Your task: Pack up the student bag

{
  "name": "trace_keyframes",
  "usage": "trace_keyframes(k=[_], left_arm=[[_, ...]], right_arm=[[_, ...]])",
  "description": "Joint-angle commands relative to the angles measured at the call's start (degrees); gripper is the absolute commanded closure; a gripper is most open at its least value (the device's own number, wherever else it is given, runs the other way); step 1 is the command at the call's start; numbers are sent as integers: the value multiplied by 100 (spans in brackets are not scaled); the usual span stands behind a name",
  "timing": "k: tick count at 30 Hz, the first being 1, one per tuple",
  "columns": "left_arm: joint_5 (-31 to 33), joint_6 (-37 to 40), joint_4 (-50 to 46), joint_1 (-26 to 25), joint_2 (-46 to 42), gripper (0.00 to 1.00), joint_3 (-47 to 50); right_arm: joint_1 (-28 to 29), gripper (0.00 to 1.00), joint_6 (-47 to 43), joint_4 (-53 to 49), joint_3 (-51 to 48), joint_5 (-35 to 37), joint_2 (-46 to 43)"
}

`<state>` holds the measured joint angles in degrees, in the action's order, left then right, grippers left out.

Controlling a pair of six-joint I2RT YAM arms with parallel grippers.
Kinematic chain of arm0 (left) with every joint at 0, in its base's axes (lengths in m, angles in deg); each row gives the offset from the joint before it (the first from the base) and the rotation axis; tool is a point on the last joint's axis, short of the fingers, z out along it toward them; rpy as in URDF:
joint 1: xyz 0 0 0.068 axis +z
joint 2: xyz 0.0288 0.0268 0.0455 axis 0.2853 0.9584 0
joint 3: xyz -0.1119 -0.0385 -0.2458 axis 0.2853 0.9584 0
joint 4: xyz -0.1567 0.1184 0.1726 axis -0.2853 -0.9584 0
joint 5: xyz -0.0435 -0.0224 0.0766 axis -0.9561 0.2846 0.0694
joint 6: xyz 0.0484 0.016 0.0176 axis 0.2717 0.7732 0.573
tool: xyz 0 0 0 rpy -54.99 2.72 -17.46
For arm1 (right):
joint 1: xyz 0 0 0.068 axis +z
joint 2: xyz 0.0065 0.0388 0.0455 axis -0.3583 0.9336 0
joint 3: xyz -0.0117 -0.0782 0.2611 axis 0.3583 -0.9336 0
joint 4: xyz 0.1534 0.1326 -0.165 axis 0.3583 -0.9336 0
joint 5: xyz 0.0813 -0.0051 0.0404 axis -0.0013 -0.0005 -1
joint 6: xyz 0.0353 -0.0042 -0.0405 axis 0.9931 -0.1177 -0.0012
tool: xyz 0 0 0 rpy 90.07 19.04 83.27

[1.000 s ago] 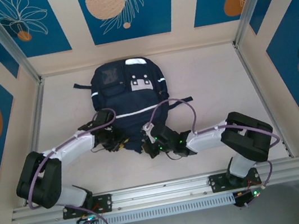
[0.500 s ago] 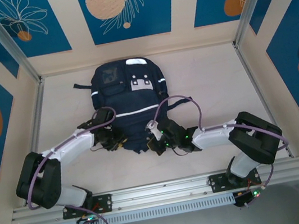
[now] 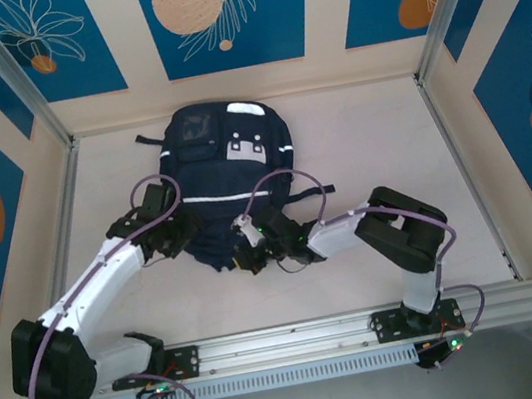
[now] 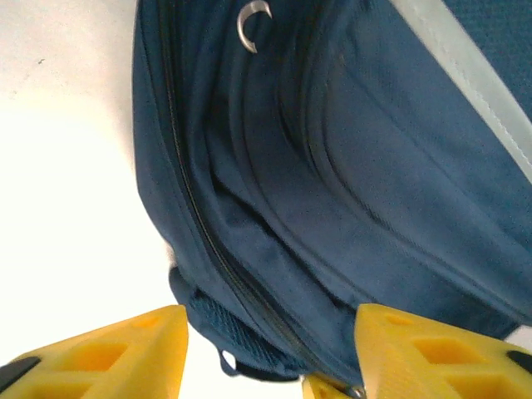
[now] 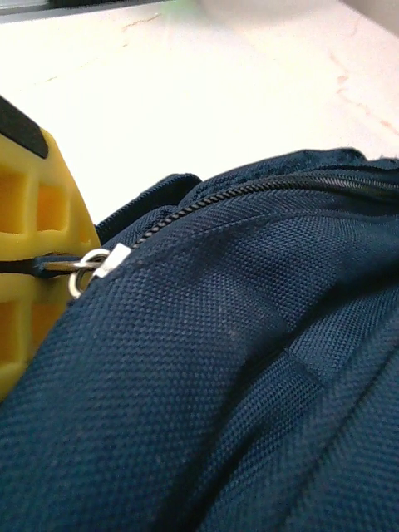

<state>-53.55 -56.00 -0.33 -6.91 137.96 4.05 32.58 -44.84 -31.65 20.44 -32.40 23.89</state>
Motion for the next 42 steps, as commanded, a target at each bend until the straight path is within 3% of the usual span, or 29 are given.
trace_keyframes(k=[1,7,14,21,28,34,40,42], left_arm=[[-291,-103,-163,31,-105,40,166],[-568,-381,172,26,124,36,514],[-1139,-520,1037,-65,782,38,642],[-1029,-545,1313,-334,887,48,523],[-824,-459,1454,-473,1177,50,496],[-833,9,1613,-660,1586,82,241],[-663,471,1444,-1004,1671,100,30],[-657,559,1396,-1116,1632,100,36]], right_arm=[[-15,100,434,-13,259,34,404],[12,100,561,-11,299,95,409],[47,100,610,46,160,155,351],[117,100,615,84,127,202,366],[117,100,646,115,109,196,358],[93,100,672,94,-212,460,71],[106,100,624,86,-752,618,-370],[147,100,602,85,-893,645,-471]])
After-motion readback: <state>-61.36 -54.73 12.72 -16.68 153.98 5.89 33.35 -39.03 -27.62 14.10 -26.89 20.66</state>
